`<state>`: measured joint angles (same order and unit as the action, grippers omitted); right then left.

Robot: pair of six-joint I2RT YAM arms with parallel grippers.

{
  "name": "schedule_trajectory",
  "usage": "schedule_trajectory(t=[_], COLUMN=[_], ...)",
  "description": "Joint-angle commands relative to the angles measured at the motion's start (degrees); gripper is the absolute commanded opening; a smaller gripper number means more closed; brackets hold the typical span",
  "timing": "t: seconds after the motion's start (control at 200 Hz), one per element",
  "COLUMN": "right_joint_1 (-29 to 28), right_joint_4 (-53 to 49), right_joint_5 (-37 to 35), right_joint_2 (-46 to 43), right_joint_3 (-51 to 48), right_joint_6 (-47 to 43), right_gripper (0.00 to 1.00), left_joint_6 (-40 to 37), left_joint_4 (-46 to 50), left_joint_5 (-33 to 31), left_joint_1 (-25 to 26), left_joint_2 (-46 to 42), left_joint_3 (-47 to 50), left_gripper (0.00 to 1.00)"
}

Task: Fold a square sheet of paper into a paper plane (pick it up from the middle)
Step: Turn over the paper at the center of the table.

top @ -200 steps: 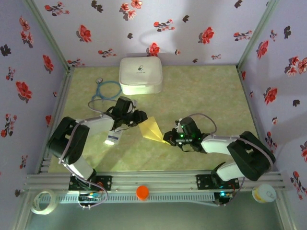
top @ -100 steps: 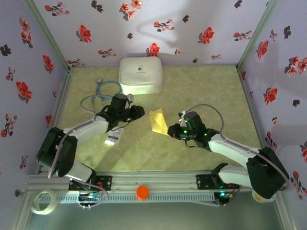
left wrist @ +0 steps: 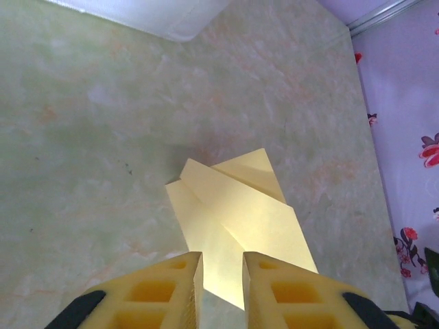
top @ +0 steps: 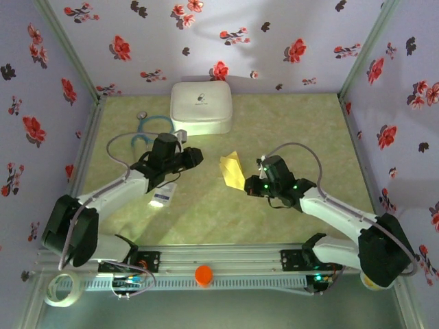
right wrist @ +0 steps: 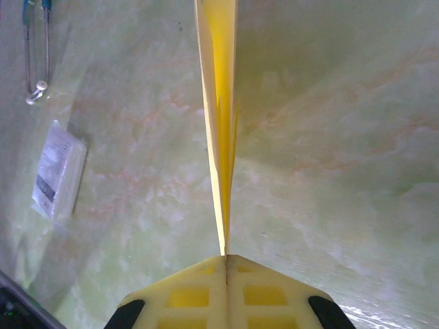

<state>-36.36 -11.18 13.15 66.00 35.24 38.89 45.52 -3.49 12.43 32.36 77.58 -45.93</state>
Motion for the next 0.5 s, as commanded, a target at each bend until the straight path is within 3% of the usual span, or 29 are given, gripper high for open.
schedule_trajectory(t=[0.0,0.495], right_joint_1=[0.20,-1.47], right_joint_4=[-5.73,-13.93], right_joint_5=[-3.93,-16.02], right_joint_2=[-2.12,-8.69], right_joint_3=[2.96,5.81], right_joint_6=[-4.26,-8.73], right_gripper=[0.06,0.04], left_joint_6=[-2.66,-3.15], left_joint_4=[0.96,-0.80], left_joint_5=[-3.88,-8.46], left_joint_1=[0.42,0.44], left_joint_2=[-2.63,-8.96], left_joint_3=[1.18,6.40], left_gripper=[0.21,0.24])
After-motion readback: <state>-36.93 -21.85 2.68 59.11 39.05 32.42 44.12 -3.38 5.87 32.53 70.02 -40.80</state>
